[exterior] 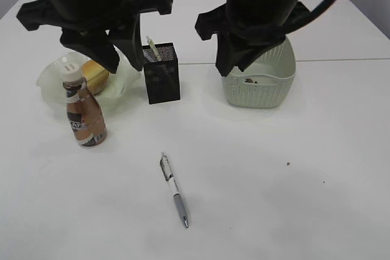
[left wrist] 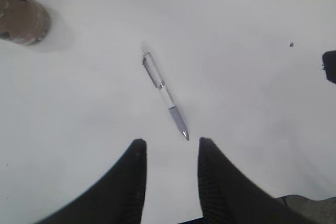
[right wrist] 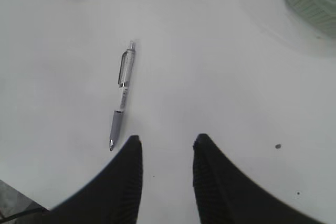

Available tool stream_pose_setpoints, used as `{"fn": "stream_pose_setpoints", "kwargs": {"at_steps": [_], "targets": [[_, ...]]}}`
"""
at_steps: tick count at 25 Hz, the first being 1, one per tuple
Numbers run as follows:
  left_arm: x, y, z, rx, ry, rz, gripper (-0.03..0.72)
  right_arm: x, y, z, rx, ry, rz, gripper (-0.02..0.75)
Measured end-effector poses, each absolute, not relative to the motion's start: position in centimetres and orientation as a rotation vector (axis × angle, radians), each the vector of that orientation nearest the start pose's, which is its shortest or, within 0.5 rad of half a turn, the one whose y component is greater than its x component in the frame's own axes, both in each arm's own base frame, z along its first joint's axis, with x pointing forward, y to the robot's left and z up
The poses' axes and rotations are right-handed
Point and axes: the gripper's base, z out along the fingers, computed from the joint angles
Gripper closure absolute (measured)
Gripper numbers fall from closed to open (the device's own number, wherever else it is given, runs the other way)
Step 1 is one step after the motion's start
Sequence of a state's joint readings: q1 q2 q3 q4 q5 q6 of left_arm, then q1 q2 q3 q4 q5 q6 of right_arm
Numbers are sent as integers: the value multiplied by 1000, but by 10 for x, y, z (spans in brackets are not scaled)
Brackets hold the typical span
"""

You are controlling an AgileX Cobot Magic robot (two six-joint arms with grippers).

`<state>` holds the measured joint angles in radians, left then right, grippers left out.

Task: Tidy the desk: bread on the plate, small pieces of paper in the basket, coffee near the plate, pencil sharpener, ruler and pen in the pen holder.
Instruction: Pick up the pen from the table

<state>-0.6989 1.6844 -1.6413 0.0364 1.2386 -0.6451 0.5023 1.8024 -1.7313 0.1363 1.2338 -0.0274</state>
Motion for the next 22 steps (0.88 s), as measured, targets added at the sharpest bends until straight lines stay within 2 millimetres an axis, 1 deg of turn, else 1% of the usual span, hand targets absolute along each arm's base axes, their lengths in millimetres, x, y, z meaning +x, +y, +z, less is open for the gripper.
{"fn": "stream_pose_setpoints", "kwargs": {"at_steps": [2,5,8,11,17,22], "targets": [[269,-230,347,70,2810,-291,440,322,190,336,-712,2714,294,491],[269,-239,337,27,2827,-262,440,307,179,342,-722,2710,265,491],[271,-249,317,-3,2875,-212,439,290,166,342,-731,2717,212,491],[277,-255,294,-23,2927,-152,439,268,150,348,-735,2706,162,491],[289,-256,272,-104,2937,-50,439,226,126,353,-690,2701,147,491],[297,-263,242,-141,2989,20,439,197,110,351,-653,2700,157,491]]}}
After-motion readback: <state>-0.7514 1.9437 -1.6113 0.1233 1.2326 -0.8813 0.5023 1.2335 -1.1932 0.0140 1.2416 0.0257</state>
